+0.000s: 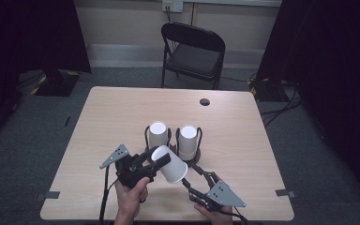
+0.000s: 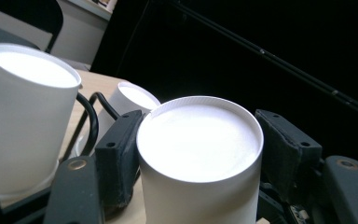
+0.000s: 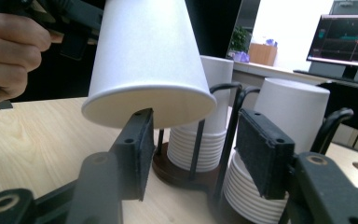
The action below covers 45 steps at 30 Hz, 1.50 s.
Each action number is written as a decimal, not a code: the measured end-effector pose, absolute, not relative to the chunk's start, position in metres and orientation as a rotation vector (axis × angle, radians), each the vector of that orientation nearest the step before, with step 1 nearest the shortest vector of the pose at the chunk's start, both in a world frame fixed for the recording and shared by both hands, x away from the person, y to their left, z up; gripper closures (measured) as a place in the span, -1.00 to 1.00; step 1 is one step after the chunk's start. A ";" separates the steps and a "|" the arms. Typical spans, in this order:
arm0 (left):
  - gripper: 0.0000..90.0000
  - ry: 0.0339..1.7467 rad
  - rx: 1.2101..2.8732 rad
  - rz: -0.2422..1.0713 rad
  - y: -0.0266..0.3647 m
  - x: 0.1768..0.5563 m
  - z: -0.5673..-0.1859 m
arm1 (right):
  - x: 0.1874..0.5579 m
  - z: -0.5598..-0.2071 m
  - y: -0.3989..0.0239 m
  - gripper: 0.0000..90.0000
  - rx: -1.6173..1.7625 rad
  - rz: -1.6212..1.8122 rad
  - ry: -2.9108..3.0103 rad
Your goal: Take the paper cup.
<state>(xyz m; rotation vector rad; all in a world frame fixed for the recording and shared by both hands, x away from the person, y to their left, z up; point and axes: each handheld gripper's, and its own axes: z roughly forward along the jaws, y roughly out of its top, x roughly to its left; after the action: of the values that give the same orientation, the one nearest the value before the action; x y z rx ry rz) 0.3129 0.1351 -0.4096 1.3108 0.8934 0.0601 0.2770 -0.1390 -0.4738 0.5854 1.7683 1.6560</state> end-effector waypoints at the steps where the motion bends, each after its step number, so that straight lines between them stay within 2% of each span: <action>1: -0.23 0.891 1.310 0.052 0.136 0.313 -0.410 | 0.277 -0.474 -0.139 0.09 0.573 1.662 1.763; 6: -0.23 0.885 1.276 -0.052 0.138 0.315 -0.412 | 0.276 -0.472 -0.136 0.19 0.523 1.678 1.747; 19: -0.23 0.906 1.287 -0.133 0.134 0.320 -0.418 | 0.279 -0.469 -0.134 0.43 0.486 1.728 1.698; 29: -0.23 0.885 1.311 -0.228 0.123 0.323 -0.422 | 0.281 -0.468 -0.130 0.51 0.450 1.733 1.660; 34: -0.23 0.875 1.315 -0.244 0.121 0.323 -0.422 | 0.282 -0.467 -0.127 0.53 0.449 1.735 1.638; 45: -0.25 0.878 1.314 -0.255 0.122 0.325 -0.424 | 0.282 -0.467 -0.128 0.77 0.464 1.702 1.609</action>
<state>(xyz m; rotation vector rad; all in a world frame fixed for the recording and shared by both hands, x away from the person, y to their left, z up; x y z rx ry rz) 0.3251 0.1223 -0.4243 1.3139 0.8780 -0.2545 0.2819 -0.1281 -0.4675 0.4638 1.6087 1.7023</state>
